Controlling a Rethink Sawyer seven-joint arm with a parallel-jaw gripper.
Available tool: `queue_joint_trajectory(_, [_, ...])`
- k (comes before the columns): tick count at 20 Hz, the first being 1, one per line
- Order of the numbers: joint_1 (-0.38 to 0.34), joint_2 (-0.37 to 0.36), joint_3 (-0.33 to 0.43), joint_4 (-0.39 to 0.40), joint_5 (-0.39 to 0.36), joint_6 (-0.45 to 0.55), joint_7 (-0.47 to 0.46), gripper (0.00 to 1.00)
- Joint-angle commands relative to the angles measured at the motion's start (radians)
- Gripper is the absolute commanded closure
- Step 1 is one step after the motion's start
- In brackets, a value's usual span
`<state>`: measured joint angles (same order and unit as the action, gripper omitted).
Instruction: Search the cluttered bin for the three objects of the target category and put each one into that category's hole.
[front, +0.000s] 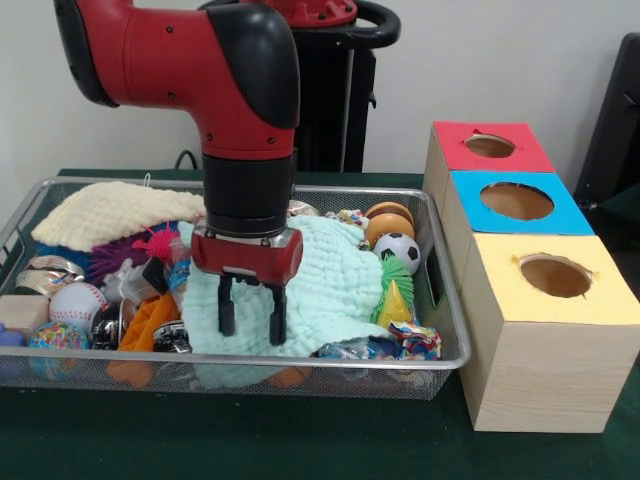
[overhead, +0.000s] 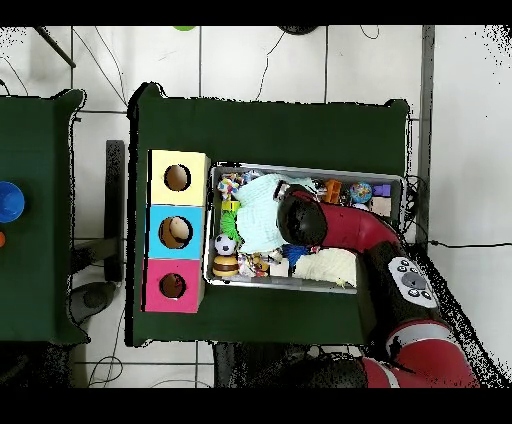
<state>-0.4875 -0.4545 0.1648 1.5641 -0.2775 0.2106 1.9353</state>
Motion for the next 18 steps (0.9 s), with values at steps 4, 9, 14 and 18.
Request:
queue_joint_trajectory(4, [-0.013,0.053,0.103,0.038,-0.057,0.201,-0.107,1.0])
queue_joint_trajectory(9, [-0.007,0.052,0.105,0.029,-0.056,0.225,-0.108,1.0])
queue_joint_trajectory(14, [0.004,0.03,0.098,0.022,-0.048,0.245,-0.089,1.0])
queue_joint_trajectory(18, [0.012,-0.054,0.093,0.077,-0.005,0.301,-0.045,1.0])
